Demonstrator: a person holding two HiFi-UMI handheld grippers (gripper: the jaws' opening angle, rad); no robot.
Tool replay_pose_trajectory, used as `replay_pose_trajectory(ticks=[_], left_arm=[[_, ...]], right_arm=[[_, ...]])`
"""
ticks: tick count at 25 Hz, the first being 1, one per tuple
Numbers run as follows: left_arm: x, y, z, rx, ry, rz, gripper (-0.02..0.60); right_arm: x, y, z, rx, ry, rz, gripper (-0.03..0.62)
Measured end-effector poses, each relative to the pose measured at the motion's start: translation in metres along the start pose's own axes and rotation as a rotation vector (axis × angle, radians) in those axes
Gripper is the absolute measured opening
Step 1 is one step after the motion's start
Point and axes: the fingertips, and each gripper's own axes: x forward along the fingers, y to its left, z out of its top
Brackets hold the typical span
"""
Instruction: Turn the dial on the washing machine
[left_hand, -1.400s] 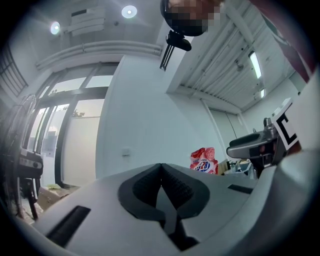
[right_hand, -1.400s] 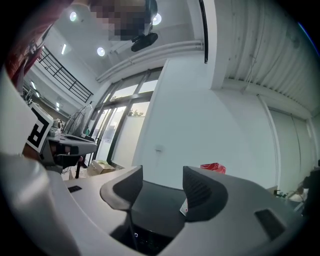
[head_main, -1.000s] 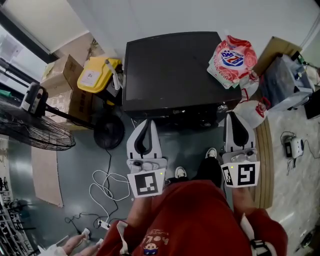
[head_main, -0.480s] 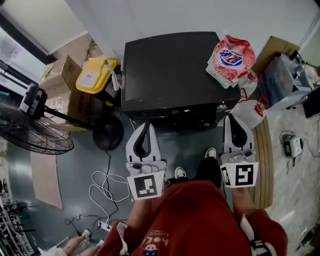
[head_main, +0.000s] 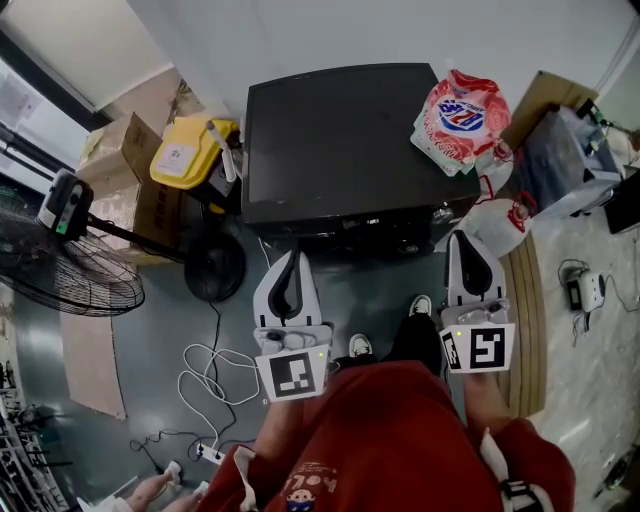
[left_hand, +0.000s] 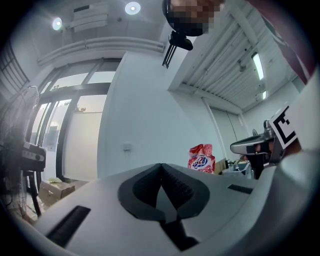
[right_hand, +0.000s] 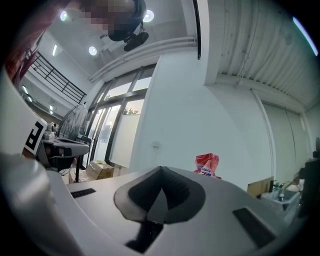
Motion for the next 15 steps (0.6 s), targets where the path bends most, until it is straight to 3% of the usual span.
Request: replay_pose_trajectory(ticks=[15], left_arm=[[0.003, 0.0013, -0.0035, -0.006, -0.003, -0.011, 0.009]], right_arm=[[0.0021, 0.0014, -0.0058, -0.012, 0.021, -0.01, 0.008]])
